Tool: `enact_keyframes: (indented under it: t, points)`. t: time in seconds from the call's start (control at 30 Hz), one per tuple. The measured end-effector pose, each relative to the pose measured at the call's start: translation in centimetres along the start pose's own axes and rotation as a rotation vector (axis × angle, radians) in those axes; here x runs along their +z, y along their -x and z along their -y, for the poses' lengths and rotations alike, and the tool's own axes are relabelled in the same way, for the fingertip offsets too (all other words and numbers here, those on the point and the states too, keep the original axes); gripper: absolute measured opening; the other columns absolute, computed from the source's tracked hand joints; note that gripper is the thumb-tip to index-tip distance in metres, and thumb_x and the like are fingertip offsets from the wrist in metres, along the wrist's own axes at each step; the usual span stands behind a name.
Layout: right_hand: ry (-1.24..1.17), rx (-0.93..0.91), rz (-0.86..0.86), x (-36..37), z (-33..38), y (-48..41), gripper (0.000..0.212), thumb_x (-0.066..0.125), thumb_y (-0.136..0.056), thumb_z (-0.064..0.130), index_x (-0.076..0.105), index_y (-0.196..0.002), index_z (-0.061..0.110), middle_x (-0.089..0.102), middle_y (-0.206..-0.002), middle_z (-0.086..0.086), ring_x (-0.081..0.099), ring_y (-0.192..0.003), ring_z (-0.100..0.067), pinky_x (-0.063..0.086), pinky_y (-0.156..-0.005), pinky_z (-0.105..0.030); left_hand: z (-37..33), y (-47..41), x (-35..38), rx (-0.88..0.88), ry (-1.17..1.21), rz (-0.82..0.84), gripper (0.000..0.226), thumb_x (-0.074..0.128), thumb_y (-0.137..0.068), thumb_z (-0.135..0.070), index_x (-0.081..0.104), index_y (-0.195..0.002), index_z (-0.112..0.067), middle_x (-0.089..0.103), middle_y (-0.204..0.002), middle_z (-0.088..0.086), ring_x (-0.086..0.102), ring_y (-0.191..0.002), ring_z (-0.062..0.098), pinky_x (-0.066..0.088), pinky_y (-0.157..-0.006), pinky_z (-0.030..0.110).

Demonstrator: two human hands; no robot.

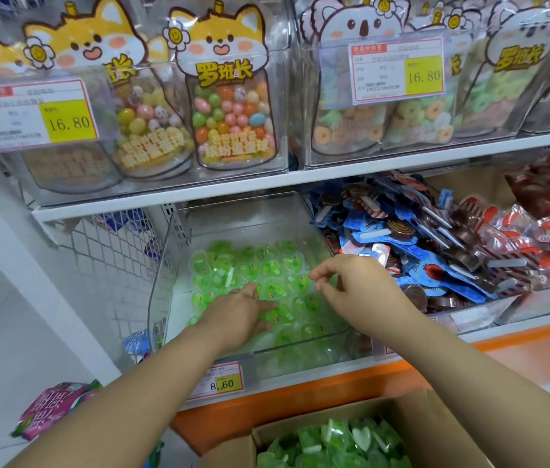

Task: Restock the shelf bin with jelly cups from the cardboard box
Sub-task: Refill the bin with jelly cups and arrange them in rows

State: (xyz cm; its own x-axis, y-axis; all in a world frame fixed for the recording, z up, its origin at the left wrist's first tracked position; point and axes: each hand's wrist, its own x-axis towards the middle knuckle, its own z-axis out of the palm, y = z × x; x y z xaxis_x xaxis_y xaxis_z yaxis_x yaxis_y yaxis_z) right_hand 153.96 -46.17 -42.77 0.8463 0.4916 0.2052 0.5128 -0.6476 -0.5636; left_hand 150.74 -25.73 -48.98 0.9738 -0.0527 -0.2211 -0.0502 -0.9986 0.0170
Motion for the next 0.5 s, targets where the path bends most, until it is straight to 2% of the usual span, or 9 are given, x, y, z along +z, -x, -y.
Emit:
enact_keyframes:
  t: [0.1,0.2,0.23,0.3,0.33,0.4,0.5]
  points:
    - [0.013,-0.006,-0.016,0.1,-0.3,0.0,0.019,0.056,-0.091,0.020,0.069,-0.104,0.023,0.037,-0.057,0.022,0.041,-0.050,0.009,0.035,-0.054,-0.007,0.2,-0.1,-0.2,0.000,0.078,-0.033,0.048,0.050,-0.095,-0.043,0.040,-0.141,-0.035,0.040,-0.109,0.000,0.051,-0.107,0.021,0.040,-0.082,0.029]
    - [0.074,-0.050,-0.033,0.2,-0.2,0.0,0.022,0.053,-0.092,0.021,0.068,-0.108,0.024,0.048,-0.073,0.022,0.041,-0.059,0.003,0.031,-0.053,-0.007,0.9,0.2,-0.3,-0.130,0.248,-0.276,0.039,0.056,-0.093,-0.035,0.052,-0.132,-0.030,0.048,-0.116,0.002,0.056,-0.106,0.022,0.048,-0.085,0.034]
    - [0.101,-0.075,-0.034,0.3,-0.1,-0.1,0.023,0.052,-0.093,0.021,0.067,-0.110,0.024,0.055,-0.084,0.019,0.043,-0.067,0.002,0.032,-0.057,-0.009,1.3,0.3,-0.4,-0.216,0.309,-0.378,0.039,0.058,-0.091,-0.031,0.053,-0.129,-0.026,0.048,-0.122,0.005,0.057,-0.107,0.023,0.049,-0.087,0.037]
    - [0.104,-0.131,-0.022,0.9,0.6,-0.5,0.024,0.052,-0.093,0.019,0.067,-0.110,0.021,0.063,-0.104,0.008,0.054,-0.086,-0.007,0.042,-0.073,-0.020,2.2,0.5,-0.7,-0.371,0.405,-0.501,0.045,0.062,-0.090,-0.024,0.049,-0.132,-0.016,0.043,-0.130,0.012,0.054,-0.112,0.030,0.046,-0.095,0.040]
    - [0.094,-0.156,-0.002,1.4,1.0,-0.9,0.024,0.052,-0.092,0.018,0.068,-0.109,0.020,0.065,-0.107,0.004,0.058,-0.093,-0.012,0.045,-0.080,-0.026,2.6,0.5,-0.8,-0.423,0.442,-0.512,0.050,0.063,-0.089,-0.021,0.045,-0.135,-0.011,0.042,-0.132,0.016,0.052,-0.115,0.034,0.042,-0.099,0.041]
    - [0.094,-0.180,0.062,2.5,1.6,-1.8,0.024,0.051,-0.091,0.017,0.068,-0.109,0.019,0.067,-0.109,0.000,0.060,-0.098,-0.019,0.048,-0.086,-0.030,3.1,0.3,-1.1,-0.498,0.471,-0.484,0.055,0.063,-0.089,-0.020,0.042,-0.137,-0.006,0.044,-0.132,0.021,0.050,-0.118,0.037,0.039,-0.101,0.040]
    - [0.071,-0.135,0.183,4.4,2.0,-3.1,0.026,0.051,-0.090,0.013,0.069,-0.109,0.014,0.069,-0.110,-0.003,0.061,-0.102,-0.018,0.042,-0.086,-0.021,3.4,-0.3,-1.3,-0.562,0.404,-0.433,0.045,0.061,-0.091,-0.021,0.049,-0.131,-0.005,0.055,-0.125,0.022,0.054,-0.114,0.036,0.043,-0.093,0.039]
